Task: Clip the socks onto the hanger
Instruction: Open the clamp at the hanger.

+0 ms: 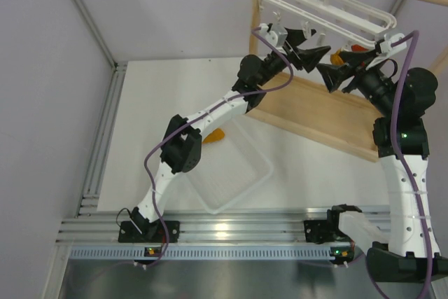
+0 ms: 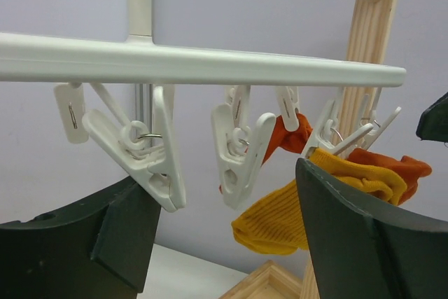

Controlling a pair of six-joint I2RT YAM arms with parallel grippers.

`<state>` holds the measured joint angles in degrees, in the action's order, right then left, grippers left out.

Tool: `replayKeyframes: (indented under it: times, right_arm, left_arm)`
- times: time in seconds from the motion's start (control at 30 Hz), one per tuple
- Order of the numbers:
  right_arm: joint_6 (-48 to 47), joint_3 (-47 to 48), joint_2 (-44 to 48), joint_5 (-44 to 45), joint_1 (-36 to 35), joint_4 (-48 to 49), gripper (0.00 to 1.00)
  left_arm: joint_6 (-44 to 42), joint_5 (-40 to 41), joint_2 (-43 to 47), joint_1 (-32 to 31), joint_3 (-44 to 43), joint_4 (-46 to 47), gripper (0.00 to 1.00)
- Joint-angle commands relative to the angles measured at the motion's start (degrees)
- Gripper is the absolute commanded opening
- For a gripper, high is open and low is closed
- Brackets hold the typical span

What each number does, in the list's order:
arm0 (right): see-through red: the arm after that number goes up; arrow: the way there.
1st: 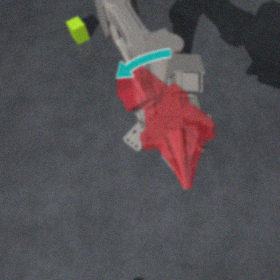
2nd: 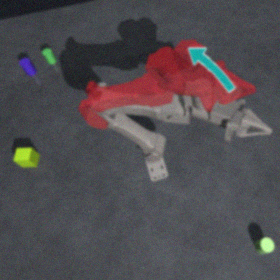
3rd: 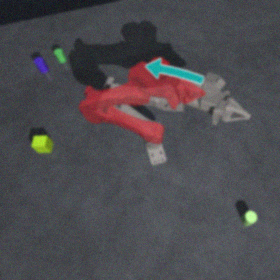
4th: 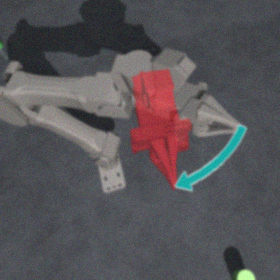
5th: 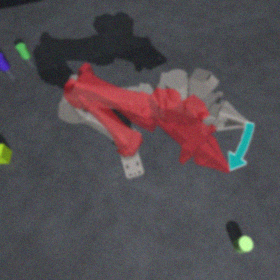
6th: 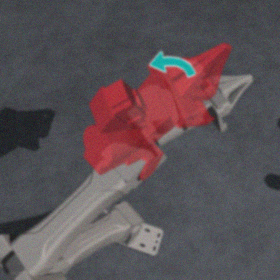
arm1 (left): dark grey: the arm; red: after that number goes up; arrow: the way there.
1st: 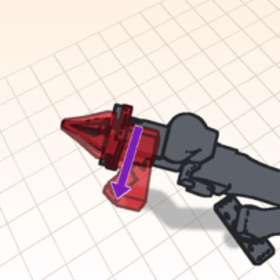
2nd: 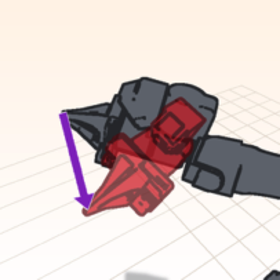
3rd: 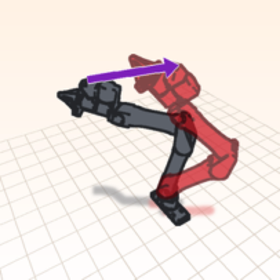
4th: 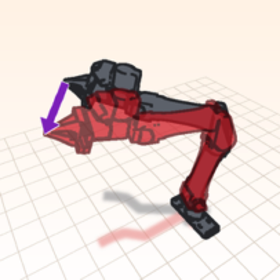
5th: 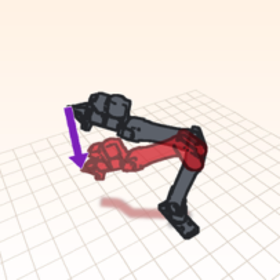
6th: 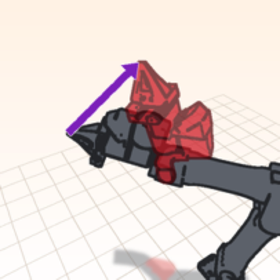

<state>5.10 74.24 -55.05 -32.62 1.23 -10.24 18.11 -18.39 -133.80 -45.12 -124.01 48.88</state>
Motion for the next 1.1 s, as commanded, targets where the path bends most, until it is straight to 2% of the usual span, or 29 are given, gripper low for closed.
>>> replayKeyframes:
  times: [0.0,0.1,0.33,0.77,1.03,1.07]
  right_arm:
    - [-1.24,0.38,0.91,0.45,-0.8,1.8,0.71]
    - [-1.67,0.47,0.91,0.1,-0.8,1.36,0.71]
    - [-2.2,0.12,1.26,-0.25,-0.8,1.1,0.72]
    - [-2.73,-0.5,1.52,-0.6,-0.8,1.01,0.71]
    - [-2.03,-1.81,1.78,1.24,-0.8,2.42,0.69]
    - [-1.77,-2.08,1.78,1.51,-2.45,2.94,0.68]
  left_arm:
    - [1.05,0.11,0.11,-0.4,-0.71,2.97,0.81]
    - [0.88,1.42,0.55,-0.75,0.43,2.45,0.84]
    - [1.84,6.43,0.9,-1.37,1.74,-2.39,0.82]
    - [0.26,6.44,2.4,-1.99,3.68,0.68,0.78]
    - [-1.67,6.35,3.98,-2.51,3.6,3.15,0.67]
    - [-1.76,6.0,4.07,-2.51,3.6,3.32,0.65]
